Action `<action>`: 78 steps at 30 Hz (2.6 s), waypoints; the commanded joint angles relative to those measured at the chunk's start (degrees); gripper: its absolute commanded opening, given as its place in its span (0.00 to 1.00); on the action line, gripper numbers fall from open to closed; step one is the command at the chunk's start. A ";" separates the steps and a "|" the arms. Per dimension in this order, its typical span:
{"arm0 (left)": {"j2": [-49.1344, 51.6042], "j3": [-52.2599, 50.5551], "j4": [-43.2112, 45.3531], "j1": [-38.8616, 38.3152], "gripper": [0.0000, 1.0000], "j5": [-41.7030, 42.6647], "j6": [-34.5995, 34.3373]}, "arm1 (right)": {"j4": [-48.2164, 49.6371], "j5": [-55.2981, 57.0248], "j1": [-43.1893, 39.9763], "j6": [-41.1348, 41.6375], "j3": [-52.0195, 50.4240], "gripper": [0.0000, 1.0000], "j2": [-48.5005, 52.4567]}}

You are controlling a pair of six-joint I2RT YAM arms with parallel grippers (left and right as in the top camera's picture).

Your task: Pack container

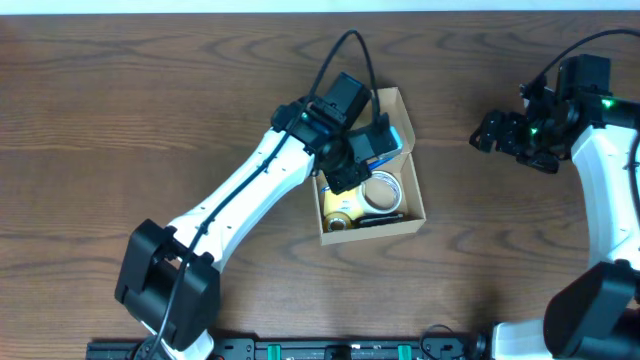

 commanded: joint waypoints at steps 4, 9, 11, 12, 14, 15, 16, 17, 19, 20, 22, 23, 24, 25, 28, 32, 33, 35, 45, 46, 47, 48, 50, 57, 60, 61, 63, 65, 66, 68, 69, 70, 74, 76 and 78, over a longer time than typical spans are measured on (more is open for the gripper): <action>1.33 1.36 0.09 -1.55 0.05 -2.69 3.91 | -0.13 -0.55 0.48 -0.57 0.68 0.94 0.02; 3.39 1.36 0.22 -2.08 0.06 -2.69 3.96 | -0.35 -0.55 0.48 -0.59 0.68 0.94 0.02; 3.67 1.36 0.50 -2.32 0.06 -2.69 4.17 | -0.33 -0.55 0.48 -0.59 0.68 0.94 0.02; 3.74 1.36 0.57 -2.45 0.06 -2.69 4.66 | -0.33 -0.55 0.48 -0.59 0.68 0.94 0.02; 3.74 1.36 0.70 -2.73 0.06 -2.69 5.07 | -0.33 -0.52 0.48 -0.59 0.68 0.94 0.02; 3.74 1.36 0.76 -2.82 0.06 -2.69 5.42 | -0.31 -0.55 0.48 -0.59 0.68 0.94 0.02; 3.76 1.36 0.94 -2.93 0.06 -2.71 5.46 | -0.28 -0.52 0.48 -0.59 0.68 0.94 0.02; 3.87 1.36 0.96 -2.99 0.06 -2.69 5.86 | -0.24 -0.52 0.48 -0.59 0.68 0.94 0.02; 3.98 1.36 0.92 -3.08 0.06 -2.69 5.84 | -0.26 -0.52 0.48 -0.59 0.68 0.94 0.02; 4.00 1.36 0.90 -3.08 0.06 -2.69 5.81 | -0.28 -0.52 0.48 -0.59 0.68 0.95 0.02; 4.00 1.36 0.94 -3.08 0.93 -2.71 5.81 | -0.31 -0.52 0.48 -0.59 0.68 0.94 0.02; 4.00 1.36 0.94 -3.08 0.95 -2.71 5.81 | -0.28 -0.52 0.48 -0.59 0.68 0.95 0.02; 4.00 1.36 0.92 -3.06 0.95 -2.78 5.81 | -0.28 -0.52 0.48 -0.59 0.68 0.95 0.02; 4.00 1.36 0.94 -3.06 0.95 -2.95 5.79 | -0.26 -0.52 0.48 -0.59 0.68 0.95 0.02; 4.00 1.36 1.38 -3.06 0.95 -5.22 4.74 | -0.26 -0.55 0.48 -0.59 0.68 0.95 0.02; 3.93 1.81 5.27 -3.06 0.95 -14.53 -4.13 | -0.33 -0.81 1.29 -0.59 0.68 0.94 0.02; 3.93 2.36 5.97 -3.06 0.95 -16.39 -6.60 | -0.33 -0.81 1.70 -0.59 0.68 0.94 0.02; 3.93 4.28 6.97 -2.86 0.95 -20.50 -12.26 | -0.28 -0.76 2.95 -0.61 0.68 0.93 0.02; 2.80 17.46 1.57 3.48 0.96 -28.65 -33.90 | 0.09 0.09 9.90 -2.10 0.68 0.68 0.02; 2.56 17.64 0.87 4.42 0.97 -28.63 -35.39 | 0.04 0.09 10.38 -2.10 0.68 0.65 0.02; 2.14 17.64 0.07 5.62 0.98 -28.61 -36.94 | -0.02 0.09 11.21 -2.10 0.68 0.62 0.02; 1.73 17.64 -0.66 6.62 0.99 -28.59 -38.21 | -0.11 0.09 11.93 -2.10 0.68 0.60 0.02; 0.72 17.64 -1.92 8.39 0.99 -28.48 -39.65 | -0.13 0.11 13.46 -2.14 0.68 0.54 0.02; -2.21 17.64 -6.32 11.30 0.98 -27.96 -40.33 | -4.90 -0.11 19.89 -2.82 0.68 0.35 0.02; -2.51 17.64 -6.64 11.30 0.98 -27.93 -40.35 | -7.26 0.02 23.85 -3.21 0.68 0.26 0.02; -2.51 17.64 -6.62 11.30 0.98 -27.93 -40.37 | -7.61 0.15 25.14 -3.21 0.68 0.25 0.02; -2.51 17.64 -6.69 11.30 0.98 -27.93 -41.88 | -8.17 0.11 27.26 -3.17 0.68 0.24 0.02; -2.51 17.64 -6.71 11.32 0.98 -27.96 -42.53 | -8.70 0.17 28.94 -3.23 0.66 0.21 0.02; -2.51 17.64 -6.71 11.30 0.98 -27.96 -42.71 | -8.72 0.66 29.70 -3.21 0.63 0.20 0.02; -2.51 17.64 -6.88 11.30 0.98 -27.78 -42.93 | -8.20 3.48 31.32 -3.17 0.13 0.12 0.02; -2.51 17.64 -7.06 11.30 0.98 -27.52 -42.93 | -7.78 3.85 31.74 -3.15 -0.31 0.07 0.02; -2.51 17.64 -7.23 11.30 0.98 -27.50 -42.93 | -7.15 3.80 32.04 -3.13 -1.20 0.04 0.02; -2.51 17.64 -7.78 11.30 0.98 -27.50 -42.93 | -4.81 3.76 32.20 -2.93 -5.60 0.01 0.02; -2.51 17.64 -7.80 11.30 0.98 -27.50 -42.93 | -3.61 3.72 32.20 -2.45 -8.24 0.01 0.02; -2.51 17.64 -7.69 11.30 0.98 -27.52 -42.93 | -2.49 3.45 32.20 -1.95 -10.27 0.01 0.02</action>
